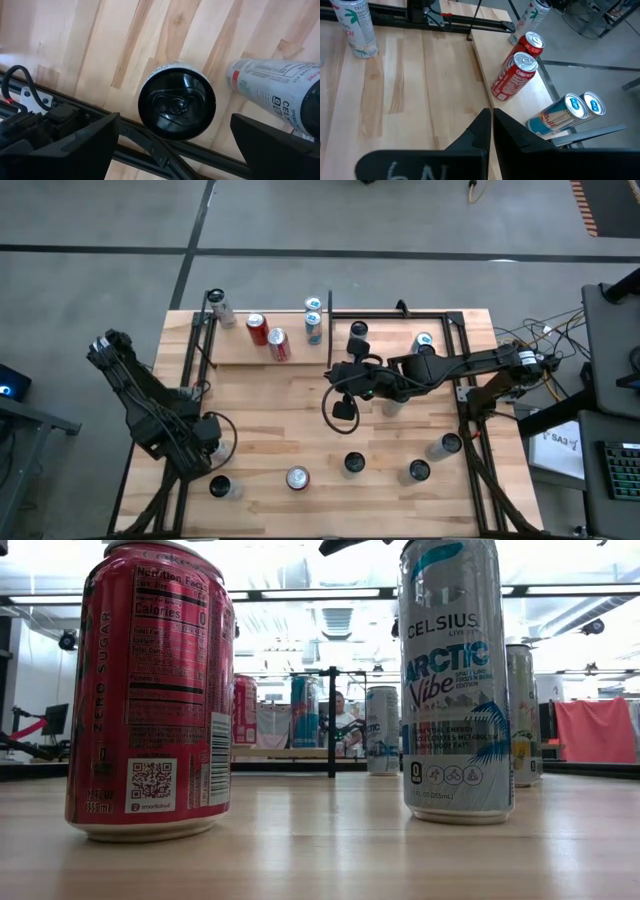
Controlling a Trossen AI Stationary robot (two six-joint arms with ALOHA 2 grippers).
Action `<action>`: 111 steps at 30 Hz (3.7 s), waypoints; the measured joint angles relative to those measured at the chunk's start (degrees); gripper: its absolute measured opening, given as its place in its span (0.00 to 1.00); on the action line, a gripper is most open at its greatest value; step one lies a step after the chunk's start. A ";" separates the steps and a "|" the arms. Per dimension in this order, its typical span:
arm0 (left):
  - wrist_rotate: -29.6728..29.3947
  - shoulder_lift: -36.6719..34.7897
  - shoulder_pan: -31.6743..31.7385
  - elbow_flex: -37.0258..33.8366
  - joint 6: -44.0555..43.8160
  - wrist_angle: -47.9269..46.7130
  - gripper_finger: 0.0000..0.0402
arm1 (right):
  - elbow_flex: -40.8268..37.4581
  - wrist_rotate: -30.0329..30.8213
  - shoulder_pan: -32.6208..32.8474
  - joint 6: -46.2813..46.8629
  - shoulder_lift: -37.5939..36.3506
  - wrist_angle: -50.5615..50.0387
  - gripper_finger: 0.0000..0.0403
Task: Place canned beverage on shelf
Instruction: Put the top white and pink soda can on the shelf aligned with the other white and pink soda can
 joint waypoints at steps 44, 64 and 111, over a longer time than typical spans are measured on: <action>-6.16 1.04 -0.14 -0.37 2.60 -0.23 0.98 | -0.02 -0.06 0.00 -1.52 0.02 0.59 0.02; -6.78 1.09 -0.39 -5.18 1.46 3.45 0.98 | -1.12 -0.09 0.00 -1.37 0.02 -0.28 0.02; -31.74 0.39 1.20 8.64 9.69 2.04 0.60 | -12.45 -13.48 -1.51 -5.02 0.02 23.31 0.02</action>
